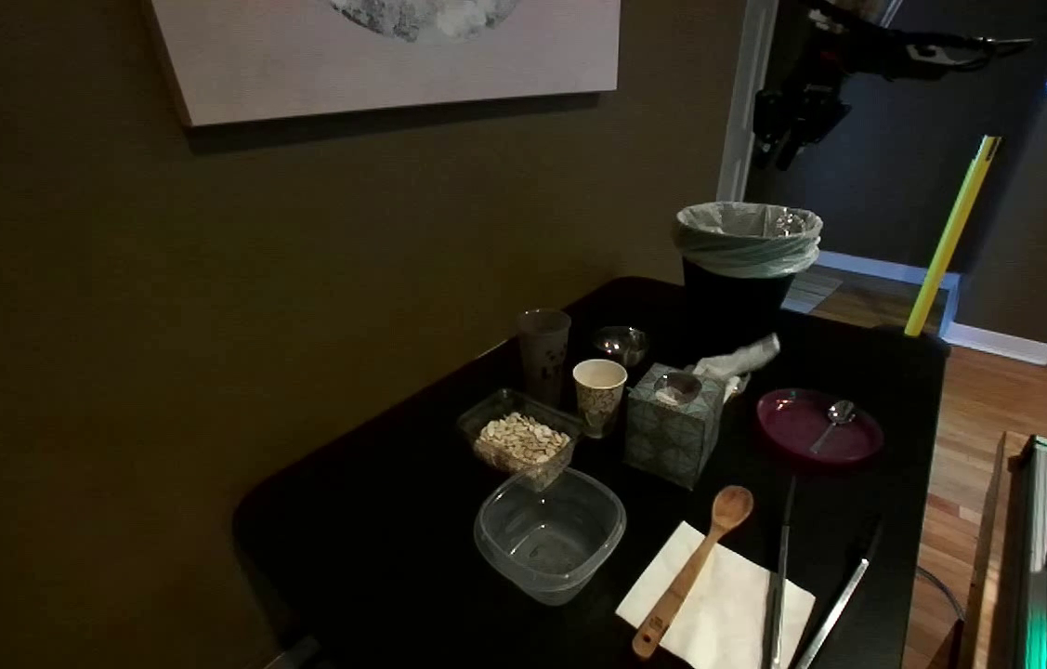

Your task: Pull out a tissue from the box, then place it on the dresser

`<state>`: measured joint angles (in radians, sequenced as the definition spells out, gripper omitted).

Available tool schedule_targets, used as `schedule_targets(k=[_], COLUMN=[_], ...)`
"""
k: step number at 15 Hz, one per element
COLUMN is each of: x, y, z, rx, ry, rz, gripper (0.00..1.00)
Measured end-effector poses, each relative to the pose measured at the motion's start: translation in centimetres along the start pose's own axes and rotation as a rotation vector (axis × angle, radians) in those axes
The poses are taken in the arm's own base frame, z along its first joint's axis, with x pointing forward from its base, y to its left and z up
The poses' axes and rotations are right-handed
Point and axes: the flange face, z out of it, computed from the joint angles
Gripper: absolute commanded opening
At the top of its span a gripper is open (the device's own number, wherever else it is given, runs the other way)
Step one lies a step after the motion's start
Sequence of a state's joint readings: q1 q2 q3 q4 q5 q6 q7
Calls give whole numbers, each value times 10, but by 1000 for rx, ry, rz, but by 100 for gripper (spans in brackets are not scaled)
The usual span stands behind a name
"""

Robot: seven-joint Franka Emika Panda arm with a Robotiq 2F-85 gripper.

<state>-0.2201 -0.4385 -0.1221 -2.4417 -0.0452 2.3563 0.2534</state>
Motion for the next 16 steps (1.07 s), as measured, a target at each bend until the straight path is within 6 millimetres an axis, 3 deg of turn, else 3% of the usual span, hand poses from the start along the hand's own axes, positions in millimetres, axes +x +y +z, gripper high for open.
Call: schedule_targets(k=[4,8,13,16], x=[-1,-13,-56,-78], y=[-4,-30,-80,-95], z=[0,3,12,14], rx=[2,20,44,25], ry=[2,-13,-114,-192], rz=[-6,-79,-249,-320], gripper=[99,100,100,100])
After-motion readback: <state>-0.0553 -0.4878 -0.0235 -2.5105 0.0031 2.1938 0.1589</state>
